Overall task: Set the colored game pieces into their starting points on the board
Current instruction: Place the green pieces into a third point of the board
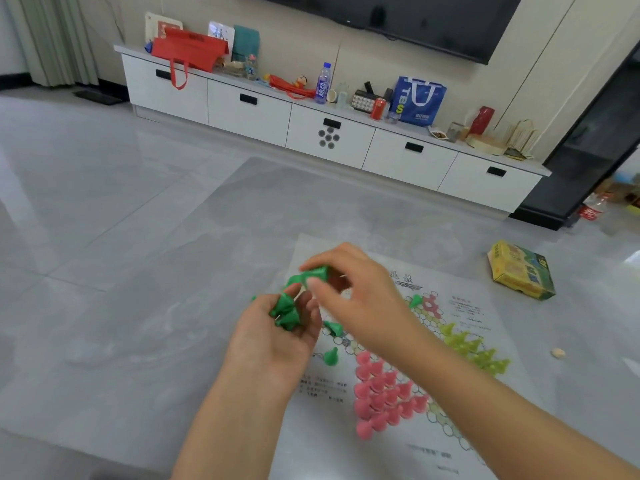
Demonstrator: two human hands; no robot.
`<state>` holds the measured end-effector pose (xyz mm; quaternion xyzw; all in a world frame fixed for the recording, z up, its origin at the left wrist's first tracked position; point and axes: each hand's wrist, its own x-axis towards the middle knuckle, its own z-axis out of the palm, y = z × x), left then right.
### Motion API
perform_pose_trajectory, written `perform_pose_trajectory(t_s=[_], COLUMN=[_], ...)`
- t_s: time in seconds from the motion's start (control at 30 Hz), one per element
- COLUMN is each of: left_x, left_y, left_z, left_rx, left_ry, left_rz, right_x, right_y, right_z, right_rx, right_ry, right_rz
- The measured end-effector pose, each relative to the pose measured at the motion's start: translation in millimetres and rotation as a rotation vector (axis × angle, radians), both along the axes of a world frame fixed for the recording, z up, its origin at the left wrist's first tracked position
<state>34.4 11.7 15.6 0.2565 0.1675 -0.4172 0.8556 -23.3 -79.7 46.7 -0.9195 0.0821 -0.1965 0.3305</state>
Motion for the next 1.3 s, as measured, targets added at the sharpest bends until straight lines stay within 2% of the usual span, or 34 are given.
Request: perform_pose_trajectory(t_s=[0.2, 0.33, 0.5, 0.83, 1.0, 1.13, 1.3], left_x=[-1, 2, -2, -5, -6, -15, -15], left_y=[0, -4, -4, -10, -8, -11, -17], left_z=[2, -1, 1, 3, 5, 6, 3], left_rx=[0.104, 0.104, 0.023, 0.070, 0.059, 0.091, 0.087], left_ry=[-0.084, -0.063, -0.031, -0.071, -0.032, -0.041, -0.028], left_rz=[0.021, 0.065, 0.066, 0.042, 0.057, 0.035, 0.029], right_x=[-50, -75, -83, -94, -105, -91, -39], right_y=[-64, -90, -101, -101, -101, -100, -101], right_z=[-6, -22, -26, -34, -37, -34, -42], right_rx=[0.414, 0.656, 1.050, 1.192, 1.143, 0.828, 0.497], right_ry=[0.017, 0.014, -0.054, -0.129, -0.226, -0.179, -0.104], right_rz=[-0.447, -0.616, -0.605, -0.562, -0.548, -0.598, -0.534])
